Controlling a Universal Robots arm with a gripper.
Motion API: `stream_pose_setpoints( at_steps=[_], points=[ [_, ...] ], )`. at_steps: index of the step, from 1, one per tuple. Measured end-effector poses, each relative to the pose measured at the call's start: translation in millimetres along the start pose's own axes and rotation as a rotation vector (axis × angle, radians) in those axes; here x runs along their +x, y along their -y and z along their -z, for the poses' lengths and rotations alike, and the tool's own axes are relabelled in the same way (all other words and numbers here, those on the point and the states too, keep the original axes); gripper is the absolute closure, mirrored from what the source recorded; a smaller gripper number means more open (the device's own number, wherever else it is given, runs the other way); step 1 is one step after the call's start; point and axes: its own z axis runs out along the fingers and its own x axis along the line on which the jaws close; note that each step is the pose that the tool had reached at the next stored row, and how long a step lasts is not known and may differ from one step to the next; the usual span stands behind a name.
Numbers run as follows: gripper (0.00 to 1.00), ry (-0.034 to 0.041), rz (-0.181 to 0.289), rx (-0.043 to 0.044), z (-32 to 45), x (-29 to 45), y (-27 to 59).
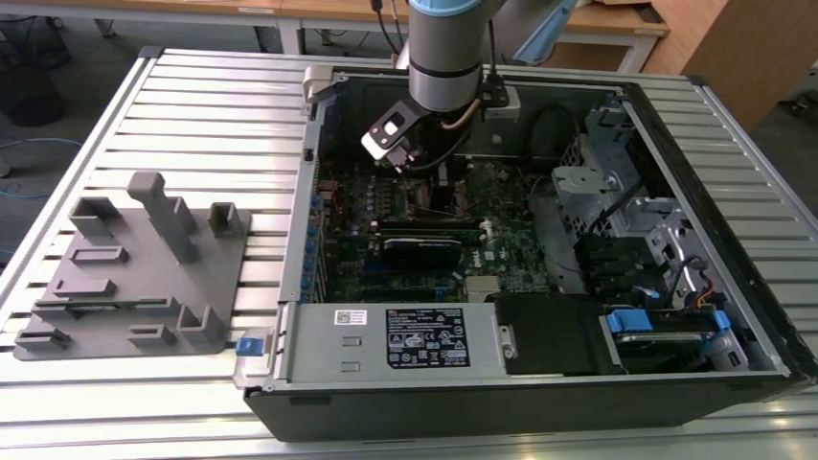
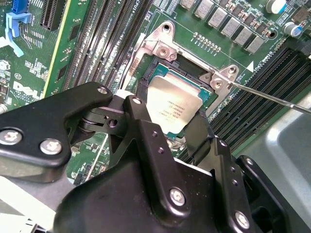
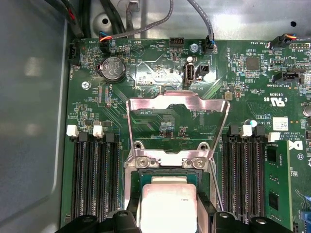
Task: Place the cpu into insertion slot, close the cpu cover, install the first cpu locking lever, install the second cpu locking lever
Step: 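Place the cpu into insertion slot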
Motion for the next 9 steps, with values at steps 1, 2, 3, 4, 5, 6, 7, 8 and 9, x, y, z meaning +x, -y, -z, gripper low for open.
stream_pose_setpoints(
  at_steps=[1, 2, 3, 4, 5, 6, 7, 8, 9],
  points=[
    [0.46, 0.0, 0.0, 0.0, 0.0, 0.0, 0.0],
    [0.46, 0.0, 0.0, 0.0, 0.0, 0.0, 0.0],
    [0.46, 0.0, 0.0, 0.0, 0.0, 0.0, 0.0],
    [0.46, 0.0, 0.0, 0.0, 0.0, 0.0, 0.0],
    [0.46, 0.0, 0.0, 0.0, 0.0, 0.0, 0.0],
    [0.46, 0.0, 0.0, 0.0, 0.0, 0.0, 0.0],
    [0.46, 0.0001, 0.0, -0.0001, -0.1, 0.1, 0.0],
    [0.46, 0.0, 0.0, -0.0001, -0.1, 0.2, 0.1],
    [0.46, 0.0, 0.0, -0.0001, 0.0, 0.2, 0.0]
  ],
)
